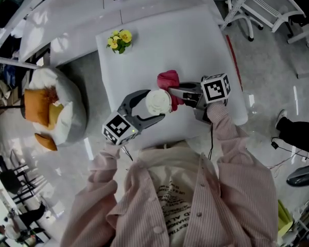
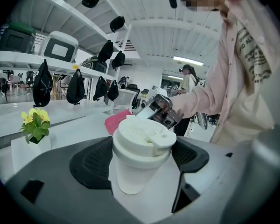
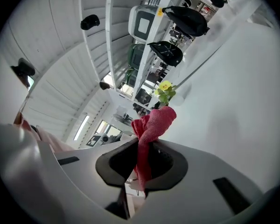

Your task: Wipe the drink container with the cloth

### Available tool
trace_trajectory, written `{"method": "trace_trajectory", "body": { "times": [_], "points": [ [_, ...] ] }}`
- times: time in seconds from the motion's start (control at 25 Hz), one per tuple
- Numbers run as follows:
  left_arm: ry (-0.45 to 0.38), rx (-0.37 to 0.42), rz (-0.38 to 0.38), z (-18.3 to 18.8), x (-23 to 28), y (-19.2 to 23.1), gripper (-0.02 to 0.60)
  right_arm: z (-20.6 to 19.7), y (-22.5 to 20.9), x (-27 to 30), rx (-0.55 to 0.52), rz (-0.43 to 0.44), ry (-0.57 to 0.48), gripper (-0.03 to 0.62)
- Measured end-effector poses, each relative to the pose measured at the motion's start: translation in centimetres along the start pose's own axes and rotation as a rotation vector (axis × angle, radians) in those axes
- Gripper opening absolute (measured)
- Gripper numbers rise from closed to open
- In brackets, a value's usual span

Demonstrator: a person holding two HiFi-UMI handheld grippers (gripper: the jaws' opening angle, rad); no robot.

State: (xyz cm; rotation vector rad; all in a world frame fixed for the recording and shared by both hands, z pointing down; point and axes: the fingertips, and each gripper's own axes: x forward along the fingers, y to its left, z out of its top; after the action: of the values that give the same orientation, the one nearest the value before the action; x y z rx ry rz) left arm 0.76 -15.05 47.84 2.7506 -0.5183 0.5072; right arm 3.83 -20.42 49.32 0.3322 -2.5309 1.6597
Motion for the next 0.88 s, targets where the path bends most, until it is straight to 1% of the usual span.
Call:
{"method": "trace_trajectory", "body": {
  "times": [0.2,0.36,0.64,0.88],
  "points": [
    [0.004,0.0,0.0,-0.2,0.1,0.1,0.383,0.0,-0.4,0.4,0.068,0.07,0.008,0.04],
    [0.002,-0.006,0.0,-0.1,0.0,0.2,0.382,0.3,-0.3,0.7,0.08,0.11,0.01,0.04],
    [0.006,-0.013,-0.004,-0.1,-0.1,-0.1,0.383,-0.2,-1.2,1.3,0.114,0.124,0.049,0.04],
    [0.008,-0.026,-0.005,-0.1,0.0,0.0,0.383,-0.5,-2.5,2.0,0.135,0.118,0.082,0.04]
  ]
}}
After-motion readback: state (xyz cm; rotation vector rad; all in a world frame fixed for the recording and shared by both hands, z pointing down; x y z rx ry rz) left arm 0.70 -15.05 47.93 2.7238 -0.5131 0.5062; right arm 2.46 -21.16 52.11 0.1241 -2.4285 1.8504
